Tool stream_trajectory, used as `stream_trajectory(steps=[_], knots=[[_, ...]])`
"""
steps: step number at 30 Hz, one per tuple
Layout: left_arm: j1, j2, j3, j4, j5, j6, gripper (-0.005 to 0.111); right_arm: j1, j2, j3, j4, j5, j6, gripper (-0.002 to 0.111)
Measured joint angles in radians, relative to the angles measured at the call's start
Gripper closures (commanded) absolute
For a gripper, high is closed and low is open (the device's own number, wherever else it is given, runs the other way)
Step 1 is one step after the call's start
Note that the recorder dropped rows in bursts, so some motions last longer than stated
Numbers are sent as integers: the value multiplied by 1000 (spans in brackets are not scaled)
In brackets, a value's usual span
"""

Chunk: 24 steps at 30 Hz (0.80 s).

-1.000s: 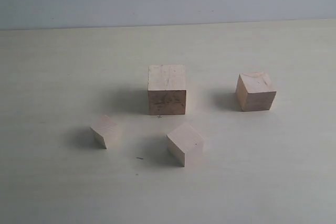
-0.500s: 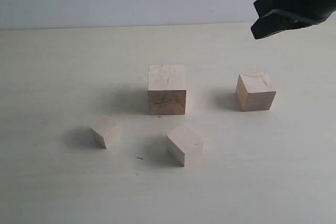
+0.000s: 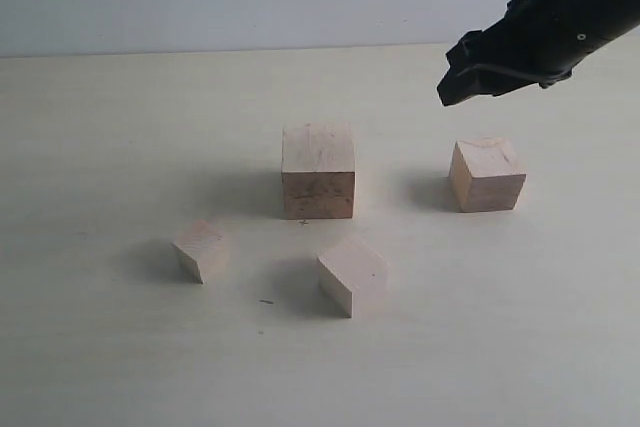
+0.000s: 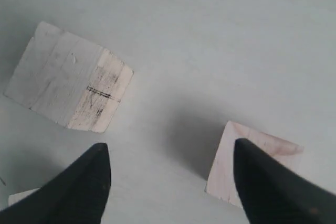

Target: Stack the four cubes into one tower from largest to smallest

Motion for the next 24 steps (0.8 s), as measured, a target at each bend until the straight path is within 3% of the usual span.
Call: stream_trajectory(steps=[12,19,24], knots=[[0,0,0,0,0,0,107,0,30,0,24,-66,-14,36],[0,0,0,0,0,0,107,2,12,132,361,-145,-364,36],[0,0,0,0,0,0,107,5,-87,314,553,-372,-564,36]])
